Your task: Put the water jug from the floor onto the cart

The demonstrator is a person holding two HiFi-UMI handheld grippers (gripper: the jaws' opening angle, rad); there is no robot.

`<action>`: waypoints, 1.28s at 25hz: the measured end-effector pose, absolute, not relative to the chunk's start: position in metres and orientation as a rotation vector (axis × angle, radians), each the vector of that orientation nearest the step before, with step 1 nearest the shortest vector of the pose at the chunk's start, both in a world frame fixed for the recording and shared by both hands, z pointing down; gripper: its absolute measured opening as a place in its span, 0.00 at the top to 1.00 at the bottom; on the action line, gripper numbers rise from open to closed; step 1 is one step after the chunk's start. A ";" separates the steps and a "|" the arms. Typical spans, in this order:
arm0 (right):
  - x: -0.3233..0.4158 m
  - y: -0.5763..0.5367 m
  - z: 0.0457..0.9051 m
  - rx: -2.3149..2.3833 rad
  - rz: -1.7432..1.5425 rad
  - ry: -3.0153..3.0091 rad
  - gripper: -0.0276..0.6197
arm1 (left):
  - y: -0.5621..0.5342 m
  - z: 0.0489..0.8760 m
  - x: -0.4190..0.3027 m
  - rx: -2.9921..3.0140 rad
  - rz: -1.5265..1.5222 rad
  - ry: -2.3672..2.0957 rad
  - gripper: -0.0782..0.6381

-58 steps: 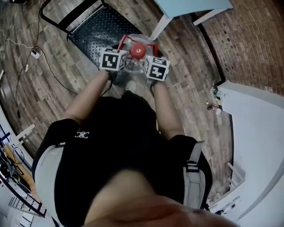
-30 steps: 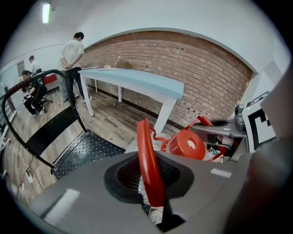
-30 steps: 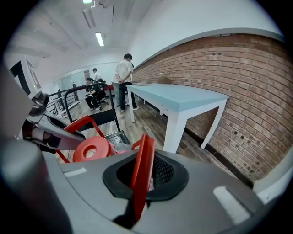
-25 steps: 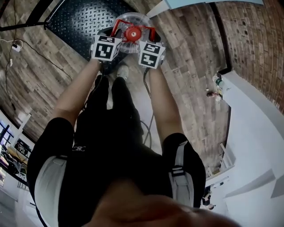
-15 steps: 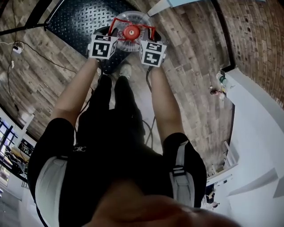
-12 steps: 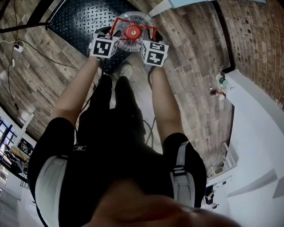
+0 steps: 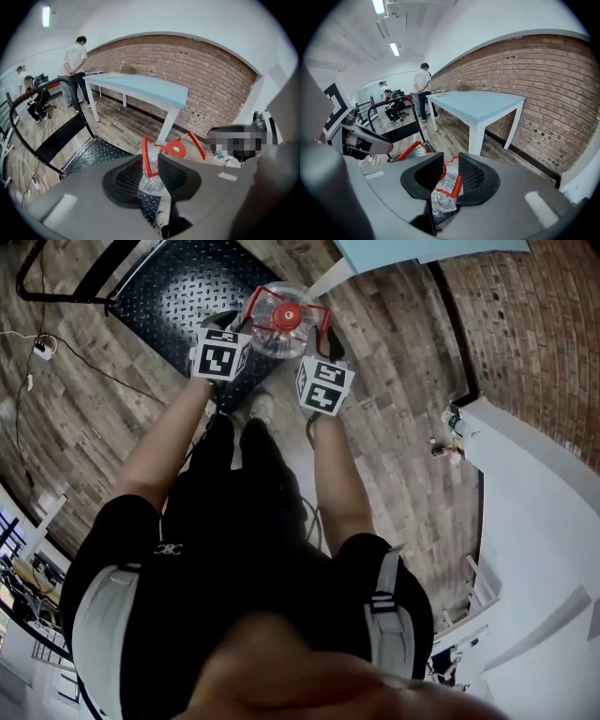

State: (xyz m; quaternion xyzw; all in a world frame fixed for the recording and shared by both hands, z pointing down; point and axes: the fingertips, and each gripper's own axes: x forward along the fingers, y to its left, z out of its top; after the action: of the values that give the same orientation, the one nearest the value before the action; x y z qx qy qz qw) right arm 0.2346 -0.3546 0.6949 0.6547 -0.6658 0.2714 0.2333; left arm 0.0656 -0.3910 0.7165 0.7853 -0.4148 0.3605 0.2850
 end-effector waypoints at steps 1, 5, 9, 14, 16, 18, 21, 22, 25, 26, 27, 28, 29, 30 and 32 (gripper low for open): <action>0.235 -0.352 0.686 1.820 0.739 -1.824 0.81 | -0.390 0.706 0.065 2.114 0.950 -1.125 0.78; 0.229 -0.340 0.647 1.878 0.706 -1.851 0.93 | -0.380 0.664 0.061 2.157 0.903 -1.171 0.88; 0.219 -0.333 0.611 1.905 0.890 -1.971 0.94 | -0.371 0.617 0.061 2.201 0.844 -1.176 0.89; 0.204 -0.334 0.553 1.972 0.938 -2.090 0.94 | -0.373 0.553 0.047 2.282 0.752 -1.214 0.89; 0.197 -0.332 0.530 1.980 0.875 -2.136 0.94 | -0.371 0.531 0.041 2.309 0.729 -1.242 0.89; 0.192 -0.330 0.508 1.999 0.815 -2.176 0.94 | -0.370 0.515 0.037 2.342 0.724 -1.272 0.89; 0.186 -0.327 0.483 2.023 0.706 -2.201 0.94 | -0.365 0.500 0.035 2.383 0.713 -1.284 0.89; 0.185 -0.326 0.477 2.023 0.668 -2.198 0.94 | -0.363 0.494 0.035 2.390 0.703 -1.281 0.89; 0.185 -0.324 0.467 2.021 0.586 -2.178 0.94 | -0.361 0.475 0.037 2.414 0.668 -1.283 0.89; 0.187 -0.324 0.462 2.026 0.562 -2.174 0.94 | -0.362 0.468 0.038 2.429 0.653 -1.289 0.89; 0.189 -0.325 0.456 2.034 0.535 -2.172 0.94 | -0.365 0.459 0.040 2.447 0.636 -1.295 0.89; 0.192 -0.327 0.450 2.044 0.509 -2.173 0.94 | -0.369 0.452 0.042 2.465 0.619 -1.301 0.89; 0.193 -0.328 0.444 2.054 0.487 -2.175 0.94 | -0.372 0.445 0.043 2.480 0.605 -1.304 0.89; 0.194 -0.327 0.438 2.064 0.471 -2.178 0.94 | -0.374 0.439 0.044 2.492 0.596 -1.304 0.89; 0.195 -0.327 0.428 2.087 0.455 -2.192 0.94 | -0.376 0.430 0.046 2.511 0.585 -1.300 0.89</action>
State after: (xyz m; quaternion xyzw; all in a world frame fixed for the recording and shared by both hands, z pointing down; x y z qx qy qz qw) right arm 0.1946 -0.3267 0.4277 0.6814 -0.7155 0.1486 0.0404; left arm 0.0456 -0.3759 0.4302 0.8625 -0.4467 0.2011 0.1268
